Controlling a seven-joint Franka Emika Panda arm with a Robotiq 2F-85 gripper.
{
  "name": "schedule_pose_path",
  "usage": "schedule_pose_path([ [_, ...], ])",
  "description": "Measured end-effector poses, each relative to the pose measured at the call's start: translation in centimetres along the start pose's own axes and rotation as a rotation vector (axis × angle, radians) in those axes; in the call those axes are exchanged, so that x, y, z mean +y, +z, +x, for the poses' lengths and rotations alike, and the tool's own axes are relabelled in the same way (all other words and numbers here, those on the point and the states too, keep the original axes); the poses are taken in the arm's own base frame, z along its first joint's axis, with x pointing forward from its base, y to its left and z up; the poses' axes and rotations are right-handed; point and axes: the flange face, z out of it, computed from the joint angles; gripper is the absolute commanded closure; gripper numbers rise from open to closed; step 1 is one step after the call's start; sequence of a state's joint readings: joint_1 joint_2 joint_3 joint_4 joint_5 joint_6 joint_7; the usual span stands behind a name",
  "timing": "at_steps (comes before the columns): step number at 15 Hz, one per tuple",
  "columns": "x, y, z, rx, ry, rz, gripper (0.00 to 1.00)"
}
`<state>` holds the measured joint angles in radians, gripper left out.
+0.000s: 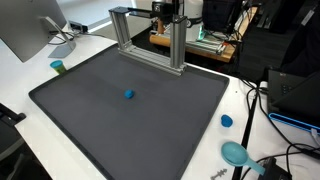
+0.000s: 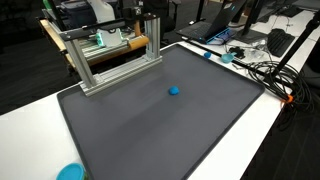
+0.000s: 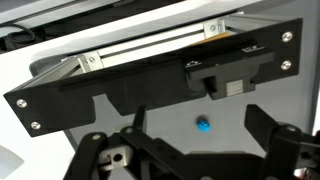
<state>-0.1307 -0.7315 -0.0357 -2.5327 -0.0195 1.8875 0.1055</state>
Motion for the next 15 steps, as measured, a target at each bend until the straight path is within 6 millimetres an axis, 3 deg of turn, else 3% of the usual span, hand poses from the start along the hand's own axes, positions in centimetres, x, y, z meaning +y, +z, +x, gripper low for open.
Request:
schedule_pose_path([
  [5, -7.3, 1.1, -2.6, -0.004, -0.056, -0.086, 0.0],
  [15, -7.6, 2.1, -2.6, -0.002, -0.053, -0.087, 0.0],
])
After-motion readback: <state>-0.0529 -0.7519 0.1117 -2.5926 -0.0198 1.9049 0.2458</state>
